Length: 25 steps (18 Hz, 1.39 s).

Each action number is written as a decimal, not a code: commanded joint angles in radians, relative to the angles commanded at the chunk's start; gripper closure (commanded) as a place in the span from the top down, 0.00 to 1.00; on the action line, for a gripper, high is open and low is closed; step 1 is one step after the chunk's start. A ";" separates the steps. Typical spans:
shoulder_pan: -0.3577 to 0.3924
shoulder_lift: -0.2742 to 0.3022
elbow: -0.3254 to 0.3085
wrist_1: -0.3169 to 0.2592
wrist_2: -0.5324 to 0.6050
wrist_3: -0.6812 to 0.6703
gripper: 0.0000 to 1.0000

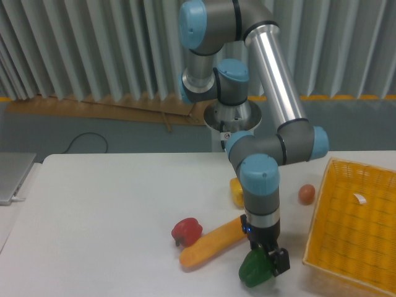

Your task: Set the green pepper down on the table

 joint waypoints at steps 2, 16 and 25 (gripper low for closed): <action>0.000 0.037 -0.023 -0.002 -0.005 0.000 1.00; 0.005 0.337 -0.063 -0.421 0.032 0.278 1.00; -0.044 0.414 -0.035 -0.549 -0.058 0.270 1.00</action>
